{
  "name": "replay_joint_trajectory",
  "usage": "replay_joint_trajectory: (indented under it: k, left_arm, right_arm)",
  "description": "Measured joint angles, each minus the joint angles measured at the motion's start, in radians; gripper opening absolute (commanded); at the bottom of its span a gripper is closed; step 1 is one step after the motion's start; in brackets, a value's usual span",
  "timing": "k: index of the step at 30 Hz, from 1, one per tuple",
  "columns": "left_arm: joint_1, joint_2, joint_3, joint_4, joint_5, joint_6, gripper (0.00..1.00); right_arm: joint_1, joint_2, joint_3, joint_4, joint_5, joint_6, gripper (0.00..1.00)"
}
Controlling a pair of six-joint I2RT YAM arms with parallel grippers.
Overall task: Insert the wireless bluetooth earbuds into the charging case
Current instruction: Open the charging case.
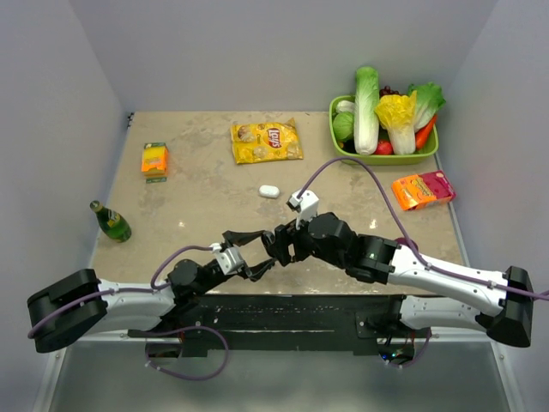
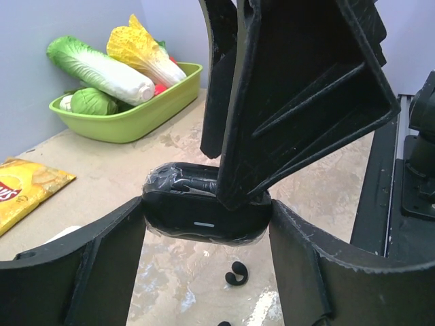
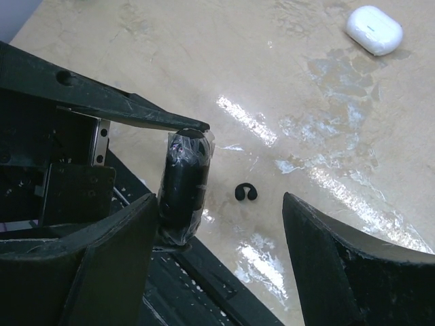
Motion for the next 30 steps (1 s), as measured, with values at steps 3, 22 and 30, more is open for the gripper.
replay_joint_trajectory:
  k: [3, 22, 30]
  left_arm:
    - [0.0, -0.005, 0.0, -0.008, -0.007, 0.009, 0.0]
    - [-0.007, -0.008, 0.0, -0.011, -0.048, 0.017, 0.0]
    - [-0.012, -0.011, 0.0, 0.001, -0.051, 0.017, 0.0]
  right_arm:
    - [-0.02, 0.002, -0.007, 0.009, -0.026, 0.008, 0.74]
    - [-0.08, -0.041, -0.042, 0.03, -0.046, 0.025, 0.73]
    - [-0.094, -0.108, -0.076, 0.038, -0.045, 0.033, 0.72]
